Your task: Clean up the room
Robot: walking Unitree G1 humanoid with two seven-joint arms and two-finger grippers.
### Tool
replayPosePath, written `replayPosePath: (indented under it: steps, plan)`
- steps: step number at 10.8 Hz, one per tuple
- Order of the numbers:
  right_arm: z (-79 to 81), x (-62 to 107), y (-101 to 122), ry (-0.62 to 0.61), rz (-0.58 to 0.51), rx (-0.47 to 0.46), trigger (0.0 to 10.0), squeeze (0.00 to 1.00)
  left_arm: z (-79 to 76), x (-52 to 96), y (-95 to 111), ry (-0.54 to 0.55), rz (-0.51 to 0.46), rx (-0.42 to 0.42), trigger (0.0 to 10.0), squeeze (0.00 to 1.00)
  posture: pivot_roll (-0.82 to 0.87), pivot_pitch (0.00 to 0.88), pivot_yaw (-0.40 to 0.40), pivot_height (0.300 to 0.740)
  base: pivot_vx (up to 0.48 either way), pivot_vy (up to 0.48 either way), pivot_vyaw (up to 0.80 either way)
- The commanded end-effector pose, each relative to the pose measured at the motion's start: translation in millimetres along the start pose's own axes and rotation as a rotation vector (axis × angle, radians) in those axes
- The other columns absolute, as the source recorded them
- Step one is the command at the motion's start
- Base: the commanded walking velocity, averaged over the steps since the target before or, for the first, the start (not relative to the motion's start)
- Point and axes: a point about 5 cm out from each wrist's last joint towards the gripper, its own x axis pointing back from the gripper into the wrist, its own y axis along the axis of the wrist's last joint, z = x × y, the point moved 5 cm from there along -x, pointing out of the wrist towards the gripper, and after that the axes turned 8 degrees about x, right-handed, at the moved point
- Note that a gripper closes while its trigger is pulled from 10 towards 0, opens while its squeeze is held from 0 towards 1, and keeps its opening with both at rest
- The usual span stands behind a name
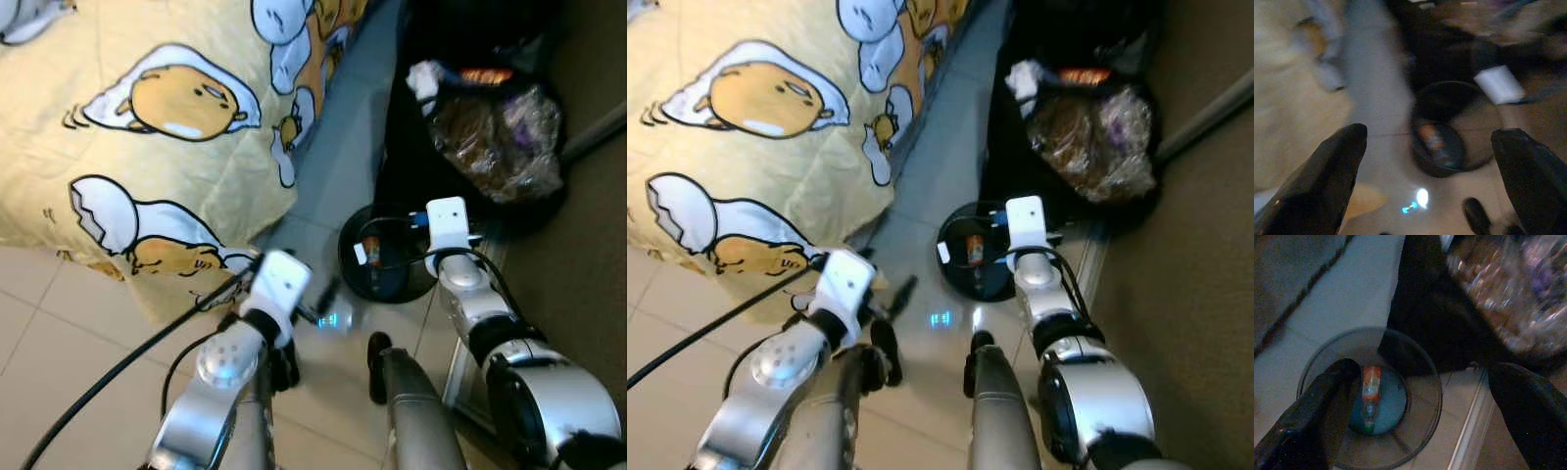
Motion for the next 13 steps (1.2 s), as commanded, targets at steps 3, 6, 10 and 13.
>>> replayPosePath:
  steps: [3, 6, 10, 13]
  plan:
    - [-20.6, 27.6, -4, -0.137, -0.167, -0.033, 10.0, 0.00, 55.5, -9.2, 5, 0.230, -0.055, 0.042, 10.0, 0.00, -0.13, 0.115, 0.064, 0.731, 0.000, 0.000, 0.00]
    - [-45.8, 69.2, -29, -0.301, -0.209, 0.038, 10.0, 0.00, 58.2, -19.5, 26, 0.216, -0.181, 0.098, 10.0, 0.00, -0.17, 0.031, 0.095, 0.731, 0.000, 0.000, 0.00]
    - [-3.9, 57.8, -30, -0.160, -0.136, -0.113, 10.0, 0.00, 38.2, -38.4, 21, 0.123, -0.169, 0.069, 10.0, 0.00, -0.20, 0.036, 0.131, 0.731, 0.000, 0.118, 0.00]
    - [2.6, 59.1, -42, -0.127, -0.088, -0.109, 10.0, 0.00, 39.2, -40.9, 18, 0.119, -0.172, 0.064, 10.0, 0.00, -0.19, 0.037, 0.118, 0.731, 0.000, 0.471, 0.00]
